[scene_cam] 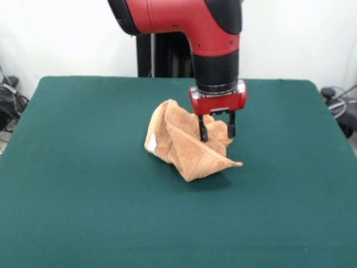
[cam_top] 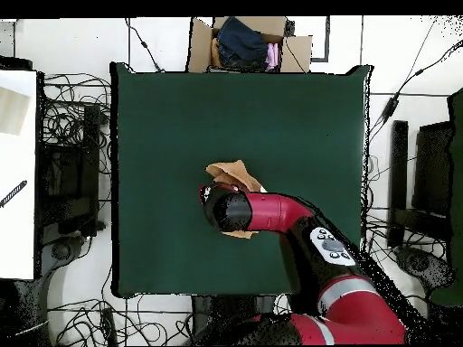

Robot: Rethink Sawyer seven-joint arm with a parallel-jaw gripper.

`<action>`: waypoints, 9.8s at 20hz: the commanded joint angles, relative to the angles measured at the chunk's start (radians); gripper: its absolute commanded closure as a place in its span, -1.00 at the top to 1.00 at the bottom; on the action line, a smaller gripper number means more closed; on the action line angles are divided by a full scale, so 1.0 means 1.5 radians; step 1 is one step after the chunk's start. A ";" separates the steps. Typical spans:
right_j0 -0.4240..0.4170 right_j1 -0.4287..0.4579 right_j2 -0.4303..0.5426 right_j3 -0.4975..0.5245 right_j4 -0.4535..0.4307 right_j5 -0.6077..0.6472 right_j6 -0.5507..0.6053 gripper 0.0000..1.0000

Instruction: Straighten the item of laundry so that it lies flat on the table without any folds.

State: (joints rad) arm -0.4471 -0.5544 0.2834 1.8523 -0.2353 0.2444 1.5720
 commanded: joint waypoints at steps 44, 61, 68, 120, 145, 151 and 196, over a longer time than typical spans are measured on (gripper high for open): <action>0.014 -0.070 0.053 -0.051 -0.028 0.177 0.006 1.00; -0.012 -0.055 0.064 -0.061 -0.040 0.176 -0.021 1.00; -0.015 -0.048 0.063 -0.056 -0.047 0.160 -0.019 1.00; 0.019 -0.063 0.055 -0.091 -0.024 0.220 0.005 1.00; -0.025 -0.032 0.077 -0.113 -0.042 0.232 -0.035 1.00; -0.006 -0.028 0.057 -0.095 -0.073 0.175 -0.012 1.00; -0.010 0.068 0.054 -0.228 -0.064 0.255 -0.030 1.00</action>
State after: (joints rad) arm -0.4502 -0.4942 0.3147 1.6086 -0.3197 0.5239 1.5720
